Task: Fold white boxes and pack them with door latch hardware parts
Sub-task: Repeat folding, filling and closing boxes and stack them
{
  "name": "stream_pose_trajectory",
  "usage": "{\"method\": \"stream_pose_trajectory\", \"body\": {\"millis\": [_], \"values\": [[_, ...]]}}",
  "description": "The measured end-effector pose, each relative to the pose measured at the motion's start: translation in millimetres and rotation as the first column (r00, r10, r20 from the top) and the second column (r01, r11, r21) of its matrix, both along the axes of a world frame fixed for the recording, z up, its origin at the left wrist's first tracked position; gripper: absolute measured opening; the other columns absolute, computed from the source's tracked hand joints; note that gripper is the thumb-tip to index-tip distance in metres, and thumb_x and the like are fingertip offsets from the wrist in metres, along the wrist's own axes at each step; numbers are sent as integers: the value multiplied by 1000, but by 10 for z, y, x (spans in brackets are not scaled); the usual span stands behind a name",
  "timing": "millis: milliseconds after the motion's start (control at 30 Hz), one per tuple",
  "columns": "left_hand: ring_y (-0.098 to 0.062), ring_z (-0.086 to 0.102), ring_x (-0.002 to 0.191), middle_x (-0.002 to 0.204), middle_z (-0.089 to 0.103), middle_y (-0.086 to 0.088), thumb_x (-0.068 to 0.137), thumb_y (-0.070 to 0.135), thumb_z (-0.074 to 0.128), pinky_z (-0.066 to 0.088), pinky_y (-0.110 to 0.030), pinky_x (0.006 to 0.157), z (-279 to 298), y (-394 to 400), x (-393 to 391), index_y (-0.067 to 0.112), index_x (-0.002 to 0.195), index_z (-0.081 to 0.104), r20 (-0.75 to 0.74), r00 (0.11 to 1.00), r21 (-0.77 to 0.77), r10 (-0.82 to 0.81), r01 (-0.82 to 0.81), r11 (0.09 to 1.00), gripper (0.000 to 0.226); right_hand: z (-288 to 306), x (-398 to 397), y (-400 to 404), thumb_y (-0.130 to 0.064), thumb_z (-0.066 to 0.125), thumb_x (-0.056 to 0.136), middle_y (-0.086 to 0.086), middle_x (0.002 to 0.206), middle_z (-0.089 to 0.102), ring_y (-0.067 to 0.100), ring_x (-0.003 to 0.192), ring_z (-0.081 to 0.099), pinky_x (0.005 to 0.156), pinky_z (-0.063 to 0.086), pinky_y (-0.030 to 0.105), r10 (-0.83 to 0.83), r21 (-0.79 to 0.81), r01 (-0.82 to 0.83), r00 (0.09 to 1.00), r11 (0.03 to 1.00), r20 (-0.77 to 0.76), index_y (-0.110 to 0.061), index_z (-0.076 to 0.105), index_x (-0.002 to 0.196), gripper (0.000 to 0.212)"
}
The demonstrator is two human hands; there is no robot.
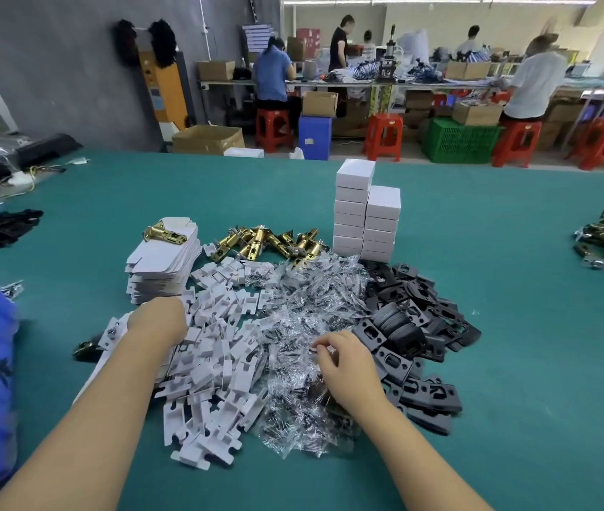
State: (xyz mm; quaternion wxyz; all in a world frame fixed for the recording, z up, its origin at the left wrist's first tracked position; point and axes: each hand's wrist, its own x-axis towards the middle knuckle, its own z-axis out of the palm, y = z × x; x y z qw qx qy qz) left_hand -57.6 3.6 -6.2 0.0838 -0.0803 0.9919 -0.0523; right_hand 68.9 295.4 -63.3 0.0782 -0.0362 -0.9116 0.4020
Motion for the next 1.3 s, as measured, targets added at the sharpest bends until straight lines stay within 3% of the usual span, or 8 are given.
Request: {"method": "stream_pose_trajectory", "body": {"millis": [367,500,567,600,733,800,967,1300], "values": [[-17,50,61,73,55,5,92,5,55,36,-26,50,320,440,304,18,111,61,-196,976,-139,-95,68,988,24,107,16,42,-20,53,106,-17,111,54,9,89,68,79,59,31,4,-120,-9,999,993,-41,-18,68,115,18],[-11,26,39,55,31,10,90,0,58,16,-17,42,602,828,588,16,121,63,-674,647,-129,-356,371,919,35,233,20,70,-23,56,105,-17,104,58,-2,88,61,77,52,15,-41,-183,19,992,983,-117,-24,66,111,12],[-4,30,39,60,41,12,90,0,58,20,-16,39,691,1016,706,12,124,65,-883,377,14,-281,618,786,37,357,24,101,-33,58,103,-13,103,64,-4,88,62,74,50,10,-32,-302,-6,992,953,-119,-33,64,112,10],[-3,38,41,65,48,13,91,2,54,24,-11,42,724,1131,761,13,127,64,-914,361,153,-184,728,669,39,436,31,113,-40,60,101,-11,106,68,-2,91,64,76,52,13,-5,-403,-34,996,914,-94,-36,63,115,15],[-3,57,62,86,72,12,97,3,51,44,-15,56,677,1534,962,35,142,49,-637,770,769,-8,637,59,55,720,18,176,-58,59,88,-6,121,74,20,114,69,97,55,43,119,-820,-6,990,572,75,-25,62,130,54],[-12,67,77,105,74,10,101,6,53,56,-27,65,591,1605,989,50,148,38,-495,868,868,-49,492,-65,66,828,24,272,-46,57,96,1,122,75,24,110,72,87,61,43,154,-923,-11,987,385,53,-21,58,135,46],[-10,45,115,132,40,4,92,33,72,40,-25,101,365,1590,908,66,145,18,-574,766,655,-291,642,399,82,935,127,499,-41,57,96,12,132,69,29,109,72,83,61,45,318,-967,-69,948,247,14,-28,61,136,43],[-14,51,114,141,36,11,83,32,82,45,-12,91,350,1687,939,68,122,47,-517,828,792,-217,559,245,64,819,192,461,-73,46,91,12,129,71,29,106,73,80,60,42,348,-964,28,929,265,123,-28,73,128,63]]}}
